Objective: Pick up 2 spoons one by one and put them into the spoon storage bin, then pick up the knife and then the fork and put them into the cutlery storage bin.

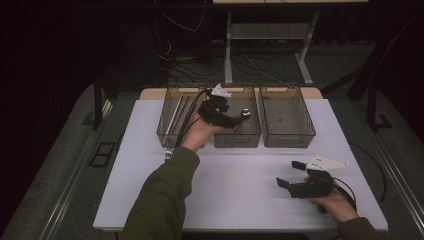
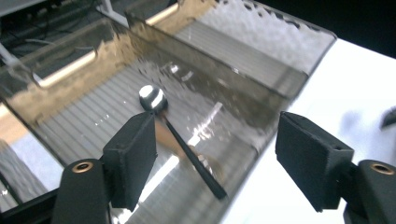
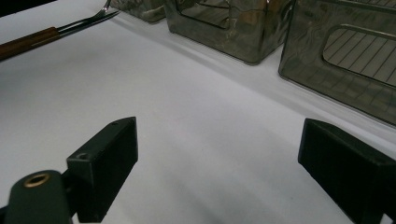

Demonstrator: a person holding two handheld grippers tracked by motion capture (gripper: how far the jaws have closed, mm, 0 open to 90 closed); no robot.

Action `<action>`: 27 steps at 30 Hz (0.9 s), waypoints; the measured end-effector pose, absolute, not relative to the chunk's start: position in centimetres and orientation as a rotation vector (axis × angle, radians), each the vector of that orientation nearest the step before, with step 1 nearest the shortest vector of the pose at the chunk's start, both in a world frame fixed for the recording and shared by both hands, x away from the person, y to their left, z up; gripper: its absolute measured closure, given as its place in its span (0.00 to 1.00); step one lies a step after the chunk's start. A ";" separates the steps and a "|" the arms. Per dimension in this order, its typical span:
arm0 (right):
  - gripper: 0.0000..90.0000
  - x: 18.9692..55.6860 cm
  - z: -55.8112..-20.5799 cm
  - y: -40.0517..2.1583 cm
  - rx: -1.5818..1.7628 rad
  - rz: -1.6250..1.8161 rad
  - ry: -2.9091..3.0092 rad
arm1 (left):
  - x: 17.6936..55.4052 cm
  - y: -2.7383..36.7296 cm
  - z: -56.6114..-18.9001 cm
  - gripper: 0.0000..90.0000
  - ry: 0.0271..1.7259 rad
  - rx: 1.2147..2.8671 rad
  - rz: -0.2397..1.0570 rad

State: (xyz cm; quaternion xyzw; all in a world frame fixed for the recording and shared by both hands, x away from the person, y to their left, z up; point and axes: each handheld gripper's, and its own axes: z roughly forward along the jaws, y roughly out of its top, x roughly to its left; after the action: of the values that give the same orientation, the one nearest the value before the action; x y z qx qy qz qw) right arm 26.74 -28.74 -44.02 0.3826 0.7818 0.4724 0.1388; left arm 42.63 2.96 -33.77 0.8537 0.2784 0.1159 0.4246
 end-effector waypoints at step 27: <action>0.14 26.8 -44.1 -28.8 1.105 1.356 2.257 | 33.2 10.9 -38.9 0.24 0.734 2.097 0.296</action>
State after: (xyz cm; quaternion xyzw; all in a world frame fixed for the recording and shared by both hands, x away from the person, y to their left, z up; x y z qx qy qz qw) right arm 26.79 -28.75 -44.09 0.3829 0.7823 0.4702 0.1427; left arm 33.24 10.89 -38.92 0.8423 0.2949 0.1191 0.4352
